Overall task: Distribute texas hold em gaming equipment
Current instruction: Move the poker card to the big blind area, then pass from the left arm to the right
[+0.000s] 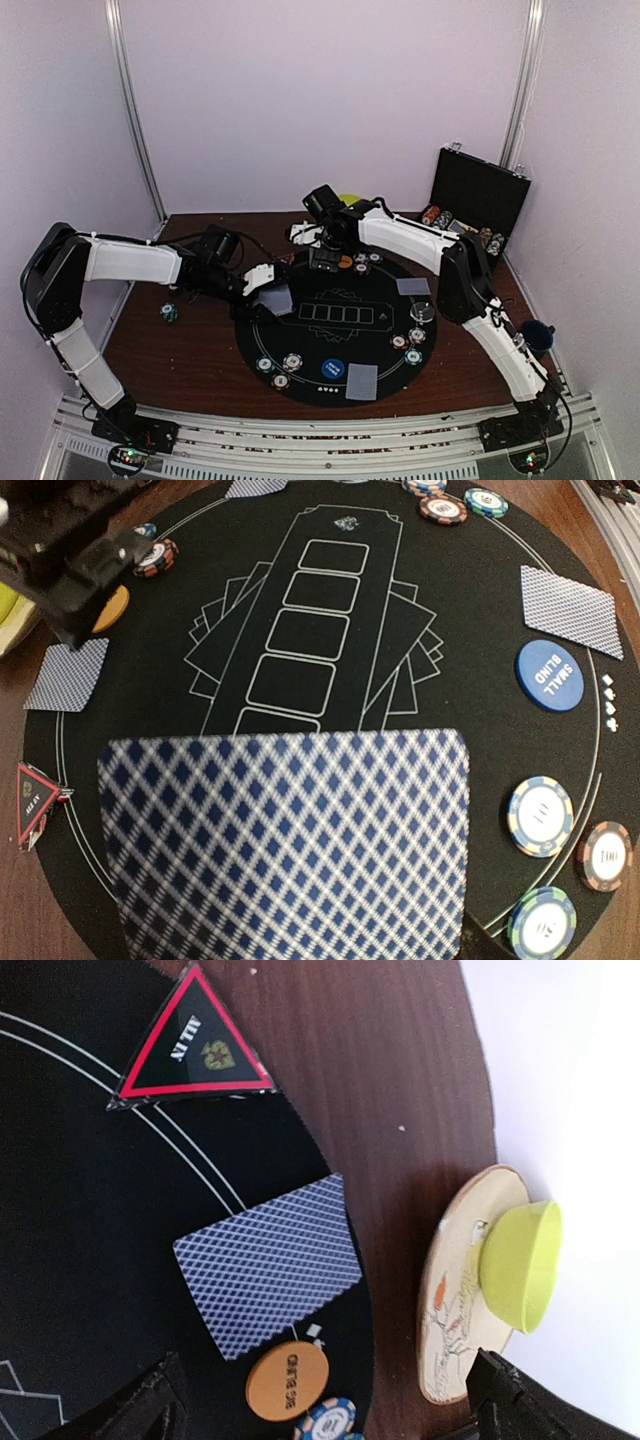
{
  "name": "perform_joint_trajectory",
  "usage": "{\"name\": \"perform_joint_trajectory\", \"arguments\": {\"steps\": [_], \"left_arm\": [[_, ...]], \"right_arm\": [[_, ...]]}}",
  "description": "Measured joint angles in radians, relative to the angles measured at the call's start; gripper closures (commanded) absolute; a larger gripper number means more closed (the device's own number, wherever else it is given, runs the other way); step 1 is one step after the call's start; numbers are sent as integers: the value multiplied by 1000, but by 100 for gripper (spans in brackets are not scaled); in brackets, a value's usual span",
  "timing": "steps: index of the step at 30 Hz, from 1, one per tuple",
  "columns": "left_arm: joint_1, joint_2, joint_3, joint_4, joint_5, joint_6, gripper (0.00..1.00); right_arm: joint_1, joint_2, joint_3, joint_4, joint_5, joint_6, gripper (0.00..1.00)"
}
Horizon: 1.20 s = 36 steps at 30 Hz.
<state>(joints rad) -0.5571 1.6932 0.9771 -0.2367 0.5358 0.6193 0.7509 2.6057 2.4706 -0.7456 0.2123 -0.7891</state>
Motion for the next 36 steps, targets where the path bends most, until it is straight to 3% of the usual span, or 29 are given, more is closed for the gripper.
{"name": "perform_joint_trajectory", "arguments": {"steps": [9, 17, 24, 29, 36], "left_arm": [[0, -1, 74, -55, -10, 3, 40], [0, -3, 151, -140, -66, 27, 40], [-8, -10, 169, -220, -74, 42, 40], [-35, -14, 169, -233, -88, 42, 40], [-55, -16, 167, -221, -98, 34, 40]], "right_arm": [[11, -393, -319, 88, 30, 152, 0], [-51, -601, -583, 193, -342, 421, 0], [-72, -643, -758, 265, -753, 539, 0], [-63, -589, -756, 327, -1047, 686, 12], [-50, -456, -673, 319, -1192, 772, 14]]}}
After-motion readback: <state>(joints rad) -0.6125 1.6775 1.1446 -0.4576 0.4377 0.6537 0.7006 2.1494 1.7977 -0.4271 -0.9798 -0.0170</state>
